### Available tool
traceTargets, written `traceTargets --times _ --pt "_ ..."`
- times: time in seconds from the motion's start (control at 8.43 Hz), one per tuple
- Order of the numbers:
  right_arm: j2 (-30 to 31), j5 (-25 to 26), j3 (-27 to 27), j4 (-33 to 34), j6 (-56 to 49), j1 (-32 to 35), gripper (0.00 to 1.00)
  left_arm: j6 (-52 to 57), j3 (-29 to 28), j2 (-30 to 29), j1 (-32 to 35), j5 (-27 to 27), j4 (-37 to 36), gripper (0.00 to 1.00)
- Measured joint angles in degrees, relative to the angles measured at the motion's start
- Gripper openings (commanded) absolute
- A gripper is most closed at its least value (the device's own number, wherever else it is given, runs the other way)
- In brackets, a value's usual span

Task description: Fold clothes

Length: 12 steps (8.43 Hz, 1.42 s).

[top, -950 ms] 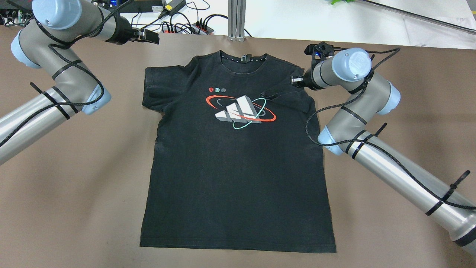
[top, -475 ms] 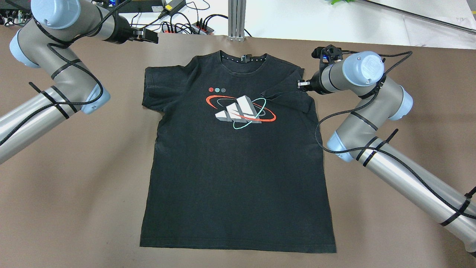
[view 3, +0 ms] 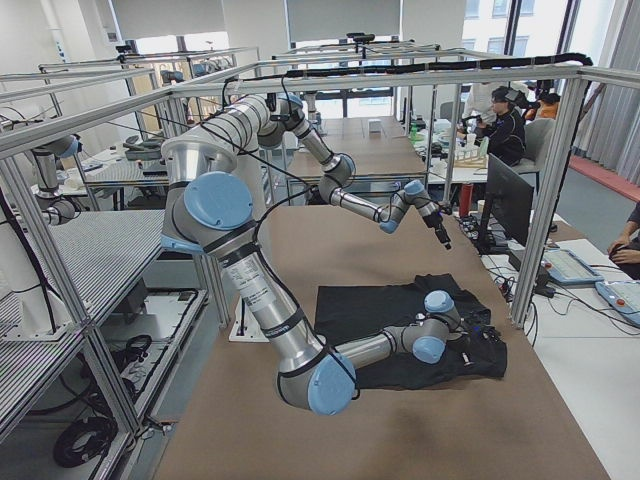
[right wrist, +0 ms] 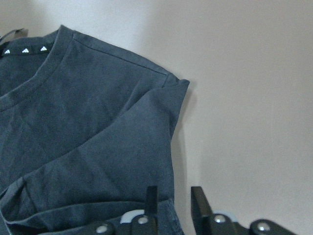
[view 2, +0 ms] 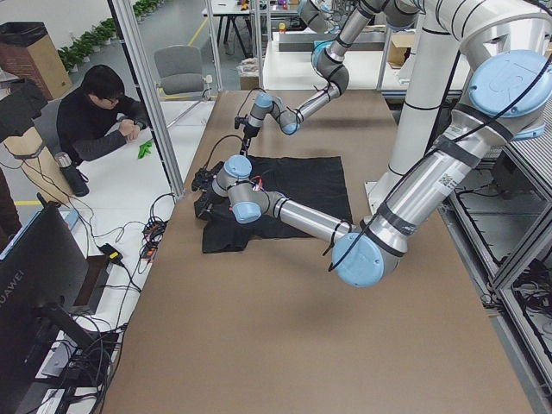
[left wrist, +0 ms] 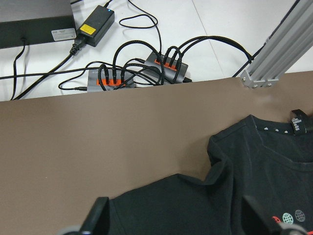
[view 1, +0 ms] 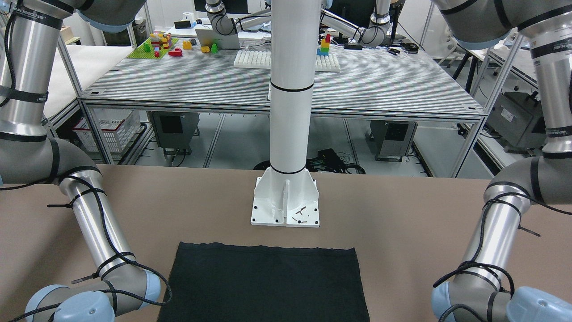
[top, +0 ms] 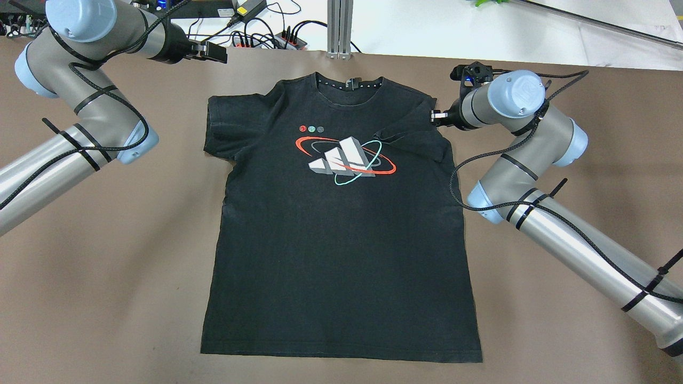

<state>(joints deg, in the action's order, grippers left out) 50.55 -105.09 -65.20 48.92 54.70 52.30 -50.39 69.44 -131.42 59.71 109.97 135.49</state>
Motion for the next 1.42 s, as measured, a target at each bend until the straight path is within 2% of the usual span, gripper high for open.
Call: traceTargets --times 0.59,0.95,1.19,1.42 --pt "-2.55 2.11 5.6 -0.05 0.95 0.02 0.61 -0.06 -0.08 -0.85 -0.12 -0.02 -0.14 0.95" --pt "-2.56 2.25 6.1 -0.05 3.01 -0.38 0.59 -0.06 -0.16 -1.2 -0.12 -0.02 -0.21 0.95" --pt "-2.56 2.32 6.14 -0.05 3.27 -0.49 0.46 -0.1 -0.18 -1.39 -0.12 -0.02 -0.2 0.95" --pt "-2.64 2.34 6.14 -0.05 3.43 -0.66 0.47 -0.14 -0.23 -1.57 -0.12 -0.02 -0.21 0.95"
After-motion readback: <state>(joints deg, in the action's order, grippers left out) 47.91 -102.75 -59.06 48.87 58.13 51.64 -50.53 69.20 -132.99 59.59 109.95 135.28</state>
